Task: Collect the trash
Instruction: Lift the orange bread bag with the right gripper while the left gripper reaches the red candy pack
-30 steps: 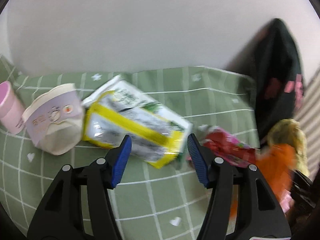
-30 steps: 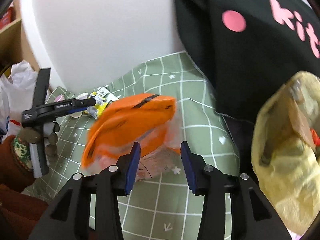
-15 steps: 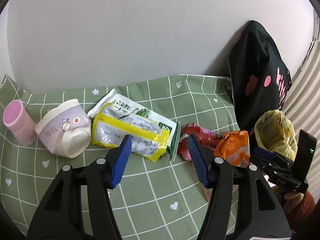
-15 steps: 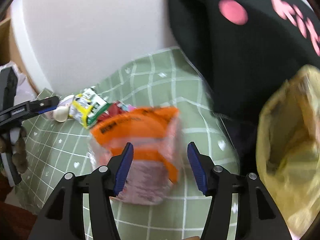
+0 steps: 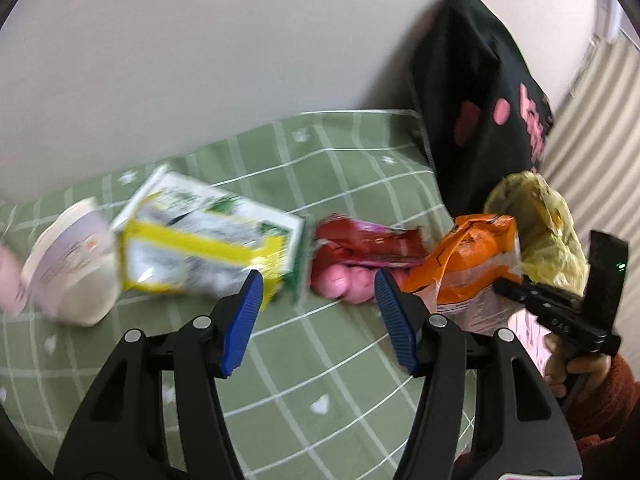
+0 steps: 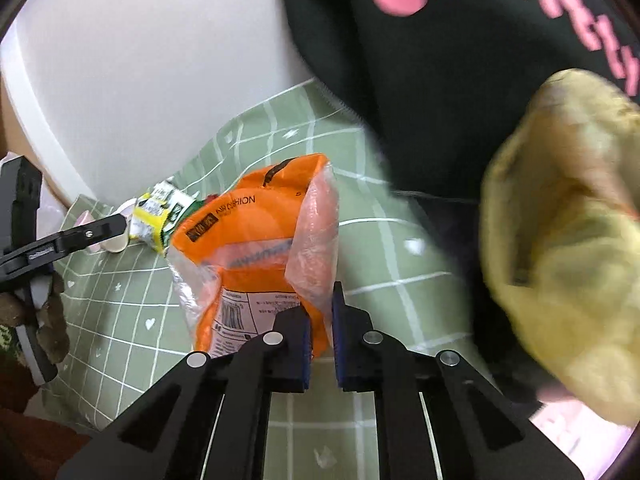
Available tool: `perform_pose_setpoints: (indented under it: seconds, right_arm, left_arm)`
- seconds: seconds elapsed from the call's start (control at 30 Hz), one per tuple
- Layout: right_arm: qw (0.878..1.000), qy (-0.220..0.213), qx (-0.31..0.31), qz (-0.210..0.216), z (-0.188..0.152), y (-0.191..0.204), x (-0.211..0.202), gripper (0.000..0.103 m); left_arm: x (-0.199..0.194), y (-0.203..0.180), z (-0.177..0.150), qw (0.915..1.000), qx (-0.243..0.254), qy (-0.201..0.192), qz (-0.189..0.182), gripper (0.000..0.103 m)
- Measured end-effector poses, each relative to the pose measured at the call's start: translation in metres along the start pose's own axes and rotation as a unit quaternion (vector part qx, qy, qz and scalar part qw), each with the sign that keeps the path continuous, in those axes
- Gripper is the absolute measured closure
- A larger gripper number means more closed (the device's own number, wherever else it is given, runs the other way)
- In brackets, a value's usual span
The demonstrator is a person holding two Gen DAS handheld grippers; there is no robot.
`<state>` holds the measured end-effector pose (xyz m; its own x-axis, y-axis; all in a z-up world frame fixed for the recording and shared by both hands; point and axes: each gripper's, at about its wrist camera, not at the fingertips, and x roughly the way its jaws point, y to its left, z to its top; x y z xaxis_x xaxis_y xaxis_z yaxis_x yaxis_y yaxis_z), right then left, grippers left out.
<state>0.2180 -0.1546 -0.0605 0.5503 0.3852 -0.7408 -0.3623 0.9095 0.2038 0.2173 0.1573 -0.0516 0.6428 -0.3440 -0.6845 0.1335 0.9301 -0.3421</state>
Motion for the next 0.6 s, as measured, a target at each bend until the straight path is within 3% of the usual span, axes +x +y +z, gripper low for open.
perform_pose_setpoints:
  seconds: [0.13,0.4,0.5,0.6]
  right_arm:
    - [0.999,-0.005,0.017,-0.026,-0.008,-0.013,-0.022,0.094]
    - [0.998,-0.001,0.026,-0.057,-0.024,-0.024,-0.032,0.094]
    - [0.998,0.003,0.032,-0.060,-0.026,-0.028,-0.027,0.094]
    - [0.997,0.006,0.032,-0.064,-0.025,-0.029,-0.024,0.094]
  left_arm:
    - [0.029,-0.019,0.016,0.9993,0.032,0.018,-0.008,0.048]
    - [0.084,-0.038,0.035,0.9954,0.064,0.062,0.033,0.049]
    - [0.096,-0.034,0.034,0.9935,0.056,0.088,0.046,0.062]
    - [0.094,-0.029,0.032,0.9943,0.047,0.088,0.039,0.067]
